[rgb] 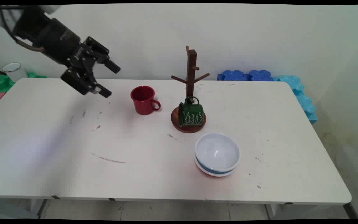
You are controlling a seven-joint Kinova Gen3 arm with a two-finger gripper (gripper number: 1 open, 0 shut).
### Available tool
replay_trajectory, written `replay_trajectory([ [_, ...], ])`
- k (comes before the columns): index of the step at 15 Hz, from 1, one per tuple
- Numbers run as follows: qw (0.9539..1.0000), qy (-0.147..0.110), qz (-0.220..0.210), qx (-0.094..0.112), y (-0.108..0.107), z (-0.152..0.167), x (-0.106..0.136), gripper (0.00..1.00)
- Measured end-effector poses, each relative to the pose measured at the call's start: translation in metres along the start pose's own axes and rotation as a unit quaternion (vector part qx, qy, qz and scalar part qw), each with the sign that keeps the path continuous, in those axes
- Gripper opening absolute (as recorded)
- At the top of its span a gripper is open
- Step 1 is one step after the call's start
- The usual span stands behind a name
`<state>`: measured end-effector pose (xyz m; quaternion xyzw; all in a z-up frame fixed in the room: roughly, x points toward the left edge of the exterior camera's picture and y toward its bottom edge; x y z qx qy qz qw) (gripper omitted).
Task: Pick up the green mug from the rack
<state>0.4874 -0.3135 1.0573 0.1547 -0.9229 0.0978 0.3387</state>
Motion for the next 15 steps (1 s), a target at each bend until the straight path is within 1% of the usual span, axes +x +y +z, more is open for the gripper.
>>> replay_trajectory([
  [4, 0.9996, 0.000, -0.030, 0.004, -0.002, 0.028, 0.005, 1.00],
  [7, 0.9983, 0.002, -0.059, 0.007, -0.004, 0.051, 0.008, 1.00],
  [11, 0.9954, 0.005, -0.095, 0.010, -0.008, 0.083, 0.012, 1.00],
  [15, 0.9915, 0.005, -0.130, 0.011, -0.012, 0.115, 0.012, 1.00],
])
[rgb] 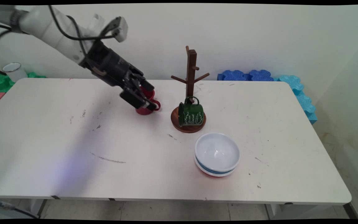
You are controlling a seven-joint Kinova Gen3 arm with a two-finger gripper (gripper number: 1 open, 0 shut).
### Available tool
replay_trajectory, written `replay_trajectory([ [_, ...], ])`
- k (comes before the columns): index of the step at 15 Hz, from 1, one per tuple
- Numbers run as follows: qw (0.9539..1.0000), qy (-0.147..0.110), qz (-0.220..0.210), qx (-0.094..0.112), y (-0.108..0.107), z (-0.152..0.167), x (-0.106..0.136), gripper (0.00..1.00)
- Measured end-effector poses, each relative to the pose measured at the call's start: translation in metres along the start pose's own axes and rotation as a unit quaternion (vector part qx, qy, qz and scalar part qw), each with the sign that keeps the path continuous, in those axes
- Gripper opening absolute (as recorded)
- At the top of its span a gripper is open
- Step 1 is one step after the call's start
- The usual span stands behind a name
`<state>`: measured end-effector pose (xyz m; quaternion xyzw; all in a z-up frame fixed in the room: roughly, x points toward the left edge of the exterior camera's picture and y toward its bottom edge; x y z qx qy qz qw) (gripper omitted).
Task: Pick up the green mug from the rack
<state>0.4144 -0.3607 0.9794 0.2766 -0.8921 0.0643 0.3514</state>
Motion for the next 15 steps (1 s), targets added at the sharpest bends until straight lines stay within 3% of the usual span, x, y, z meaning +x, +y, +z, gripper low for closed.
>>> replay_trajectory([
  [15, 0.9953, -0.003, -0.096, -0.011, -0.009, 0.104, -0.003, 1.00],
])
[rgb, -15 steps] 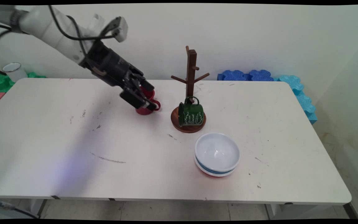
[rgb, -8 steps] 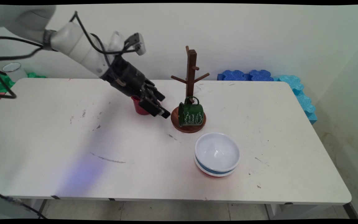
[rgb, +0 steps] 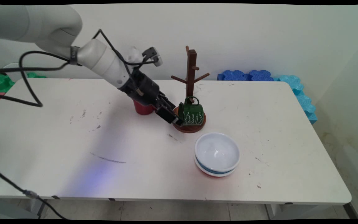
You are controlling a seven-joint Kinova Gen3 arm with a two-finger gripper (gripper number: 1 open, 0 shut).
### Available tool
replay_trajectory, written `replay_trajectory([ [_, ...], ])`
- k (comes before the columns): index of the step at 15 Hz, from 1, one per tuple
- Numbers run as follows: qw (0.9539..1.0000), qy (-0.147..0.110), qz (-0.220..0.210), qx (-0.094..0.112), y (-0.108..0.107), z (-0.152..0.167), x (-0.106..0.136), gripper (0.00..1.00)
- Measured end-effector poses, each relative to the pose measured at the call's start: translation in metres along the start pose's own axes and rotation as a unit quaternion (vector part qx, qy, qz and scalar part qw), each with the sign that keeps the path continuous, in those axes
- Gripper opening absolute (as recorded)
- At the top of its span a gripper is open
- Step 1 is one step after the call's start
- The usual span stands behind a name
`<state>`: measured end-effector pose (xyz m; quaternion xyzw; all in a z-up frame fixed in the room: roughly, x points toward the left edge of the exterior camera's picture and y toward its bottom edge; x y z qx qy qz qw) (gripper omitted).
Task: Pick up the green mug from the rack
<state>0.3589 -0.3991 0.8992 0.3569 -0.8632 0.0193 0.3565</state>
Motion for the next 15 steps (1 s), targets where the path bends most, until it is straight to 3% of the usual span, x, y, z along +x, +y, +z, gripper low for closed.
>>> replay_trajectory([
  [15, 0.9957, 0.014, -0.091, -0.003, -0.008, 0.060, -0.001, 1.00],
])
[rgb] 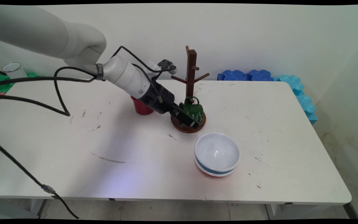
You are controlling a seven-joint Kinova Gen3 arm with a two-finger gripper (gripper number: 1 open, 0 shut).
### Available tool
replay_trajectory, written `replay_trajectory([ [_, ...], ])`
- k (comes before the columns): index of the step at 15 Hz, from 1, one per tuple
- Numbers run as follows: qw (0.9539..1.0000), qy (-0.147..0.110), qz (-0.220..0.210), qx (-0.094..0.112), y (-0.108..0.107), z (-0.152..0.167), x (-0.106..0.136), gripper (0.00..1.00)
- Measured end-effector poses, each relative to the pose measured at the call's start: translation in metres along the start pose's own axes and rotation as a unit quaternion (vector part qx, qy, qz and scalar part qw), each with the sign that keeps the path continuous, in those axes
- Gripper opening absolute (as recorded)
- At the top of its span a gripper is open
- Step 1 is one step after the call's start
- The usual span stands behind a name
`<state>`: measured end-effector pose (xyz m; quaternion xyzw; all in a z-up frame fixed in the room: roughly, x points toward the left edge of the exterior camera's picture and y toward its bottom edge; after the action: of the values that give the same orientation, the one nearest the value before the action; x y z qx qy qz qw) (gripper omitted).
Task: Pick up the green mug from the rack, then place the picked object on the table
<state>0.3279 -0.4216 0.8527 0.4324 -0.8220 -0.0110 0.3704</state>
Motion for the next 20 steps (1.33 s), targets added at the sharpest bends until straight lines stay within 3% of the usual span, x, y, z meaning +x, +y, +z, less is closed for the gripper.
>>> replay_trajectory([
  [8, 0.9998, 0.004, -0.021, -0.001, -0.0031, 0.0067, -0.0017, 1.00],
  [9, 0.9997, 0.004, -0.023, -0.001, -0.0034, 0.0070, -0.0017, 0.00],
  [20, 0.9994, 0.010, -0.032, -0.002, -0.0053, 0.0036, -0.0012, 0.00],
])
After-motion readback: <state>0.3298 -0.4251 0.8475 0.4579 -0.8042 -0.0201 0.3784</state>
